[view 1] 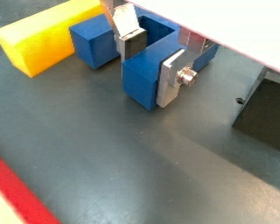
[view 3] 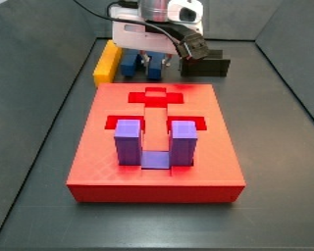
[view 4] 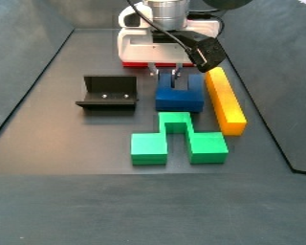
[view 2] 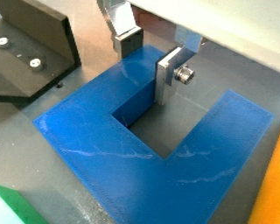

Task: Pick up the blue object. Move up. Place the blue object on the fixture. Regrasp the blue object. Move to above the board. Insert the blue object.
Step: Pick up the blue object, then move up.

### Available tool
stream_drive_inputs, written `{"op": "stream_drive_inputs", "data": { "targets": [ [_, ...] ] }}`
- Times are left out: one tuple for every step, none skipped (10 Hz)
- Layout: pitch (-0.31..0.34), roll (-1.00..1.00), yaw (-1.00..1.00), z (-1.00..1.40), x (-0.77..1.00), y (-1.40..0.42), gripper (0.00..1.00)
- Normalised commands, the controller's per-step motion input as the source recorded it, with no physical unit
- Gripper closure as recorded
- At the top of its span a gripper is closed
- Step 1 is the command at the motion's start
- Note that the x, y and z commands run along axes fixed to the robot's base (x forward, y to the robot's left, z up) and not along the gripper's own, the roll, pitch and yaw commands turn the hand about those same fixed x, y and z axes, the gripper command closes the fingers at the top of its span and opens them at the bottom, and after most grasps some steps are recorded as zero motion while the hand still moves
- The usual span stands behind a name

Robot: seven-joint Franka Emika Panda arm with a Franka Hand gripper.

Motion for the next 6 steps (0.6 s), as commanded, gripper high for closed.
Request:
{"op": "stream_drive_inputs", "data": {
  "targets": [
    [0.0, 0.0, 0.0, 0.0, 0.0, 0.0, 1.0],
    [0.0, 0.0, 0.0, 0.0, 0.0, 0.0, 1.0],
    [0.0, 0.0, 0.0, 0.83, 0.0, 0.0, 1.0],
    [0.041, 0.0, 0.02, 0.79, -0.04, -0.03, 1.0],
    [0.08, -0.01, 0.02, 0.48, -0.05, -0.02, 1.0],
    [0.061, -0.03, 0.01, 0.22, 0.01, -0.01, 1.0]
  ]
}}
